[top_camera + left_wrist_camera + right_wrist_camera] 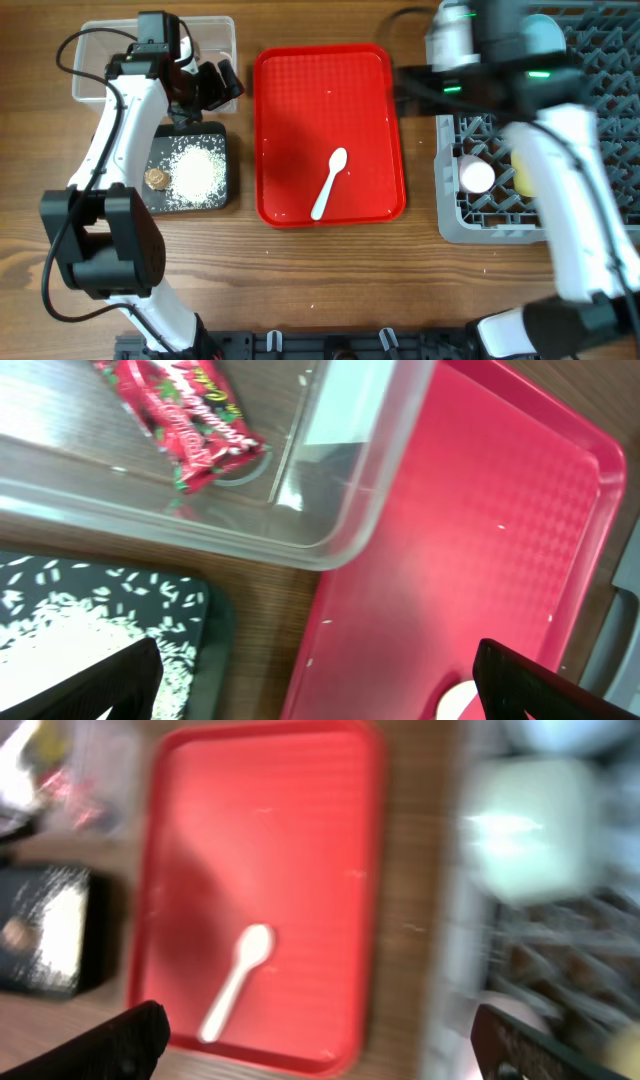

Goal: Sort waste into correct bins and load items into the dishwasher rack
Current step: 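Grasp white spoon on red tray with right gripper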

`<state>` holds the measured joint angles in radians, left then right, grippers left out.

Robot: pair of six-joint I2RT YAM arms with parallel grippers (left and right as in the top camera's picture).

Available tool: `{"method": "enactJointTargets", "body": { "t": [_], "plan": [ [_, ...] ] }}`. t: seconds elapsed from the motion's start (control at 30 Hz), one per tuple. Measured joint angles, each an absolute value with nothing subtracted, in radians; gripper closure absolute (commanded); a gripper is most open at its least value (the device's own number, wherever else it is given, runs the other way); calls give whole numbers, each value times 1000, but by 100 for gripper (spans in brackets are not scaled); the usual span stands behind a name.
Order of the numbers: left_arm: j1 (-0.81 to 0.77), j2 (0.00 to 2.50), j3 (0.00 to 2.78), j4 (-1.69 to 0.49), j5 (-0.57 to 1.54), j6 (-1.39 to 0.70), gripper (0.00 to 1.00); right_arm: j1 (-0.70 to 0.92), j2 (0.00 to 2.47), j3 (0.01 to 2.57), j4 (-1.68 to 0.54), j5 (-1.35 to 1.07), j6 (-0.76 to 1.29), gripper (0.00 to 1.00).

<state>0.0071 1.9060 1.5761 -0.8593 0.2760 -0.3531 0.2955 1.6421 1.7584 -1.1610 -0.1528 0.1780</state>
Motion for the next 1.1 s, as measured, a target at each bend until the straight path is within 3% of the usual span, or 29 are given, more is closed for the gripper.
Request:
{"method": "enactJointTargets", "body": {
  "t": [0.17, 0.3, 0.4, 0.63, 0.93, 1.0, 1.07, 1.1],
  "plan": [
    [29, 1906, 1575, -917, 174, -353, 0, 543, 1969, 1758, -1184, -158, 262, 0],
    [29, 1906, 1575, -929, 127, -353, 0, 657, 2122, 1756, -1168, -168, 295, 11],
    [29, 1906, 1575, -944, 120, -353, 0, 675, 2135, 1721, -1108, -167, 307, 20],
    [29, 1906, 1575, -954, 116, -353, 0, 672, 2141, 1609, -1030, -149, 310, 22],
    [29, 1906, 1575, -958, 117, -353, 0, 633, 2154, 1606, -985, -130, 263, 33],
    [29, 1906, 1575, -958, 116, -353, 0, 633, 2179, 1607, -986, -125, 256, 41],
    [29, 1906, 1575, -959, 117, -353, 0, 633, 2180, 1607, -988, -112, 249, 62],
    [29, 1906, 1575, -960, 117, -353, 0, 633, 2181, 1607, -987, -104, 250, 68]
  ]
}}
